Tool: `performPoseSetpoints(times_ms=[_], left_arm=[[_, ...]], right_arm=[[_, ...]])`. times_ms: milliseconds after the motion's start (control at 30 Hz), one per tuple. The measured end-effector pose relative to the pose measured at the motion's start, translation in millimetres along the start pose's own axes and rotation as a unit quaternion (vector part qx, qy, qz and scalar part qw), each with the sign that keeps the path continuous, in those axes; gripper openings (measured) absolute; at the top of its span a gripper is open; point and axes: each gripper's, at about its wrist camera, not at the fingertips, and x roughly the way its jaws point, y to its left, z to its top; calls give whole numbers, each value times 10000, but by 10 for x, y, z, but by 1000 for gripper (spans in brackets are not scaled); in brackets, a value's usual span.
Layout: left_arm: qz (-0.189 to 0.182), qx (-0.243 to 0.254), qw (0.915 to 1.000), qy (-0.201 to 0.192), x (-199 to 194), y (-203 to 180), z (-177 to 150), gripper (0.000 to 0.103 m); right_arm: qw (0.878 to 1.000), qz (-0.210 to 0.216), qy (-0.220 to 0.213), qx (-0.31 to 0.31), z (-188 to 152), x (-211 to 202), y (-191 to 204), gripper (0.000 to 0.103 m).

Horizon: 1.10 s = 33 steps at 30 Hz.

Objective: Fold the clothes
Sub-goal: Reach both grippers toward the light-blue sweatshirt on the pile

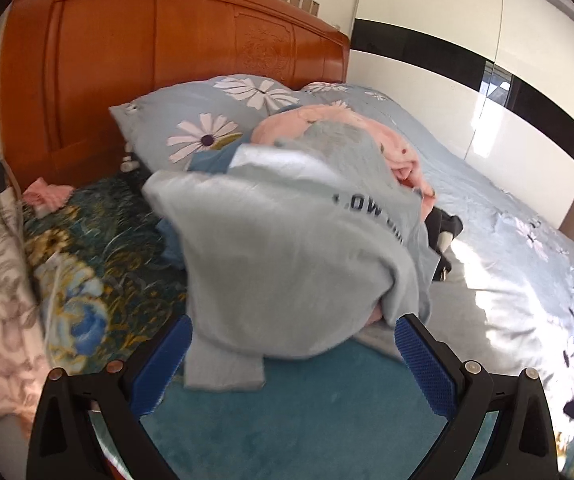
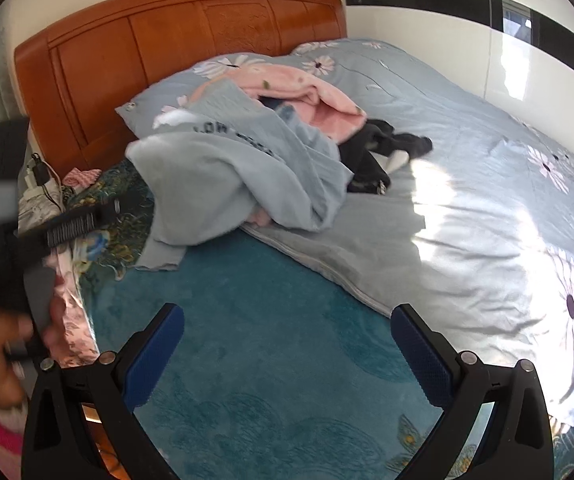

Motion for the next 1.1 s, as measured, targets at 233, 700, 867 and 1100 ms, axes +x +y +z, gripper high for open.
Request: performPoseSetpoints(times_ms=[233, 700, 867, 1100], left_arm=[[-65, -259, 9984, 491, 653, -155, 269, 94], [-760, -293, 9951, 562, 324, -198, -63, 5], [-1450, 305, 9882, 386, -157, -602, -202, 5], [-3034, 1040, 9456, 548, -559, -1588, -472, 4]], right_arm=[[9989, -205, 151, 397, -189, 65, -463, 103], [9962, -329, 269, 760, -471, 28, -918, 103], [9957, -259, 164, 875, -559, -113, -994, 103], [9893, -571, -116, 1340, -914, -669, -1503, 103]])
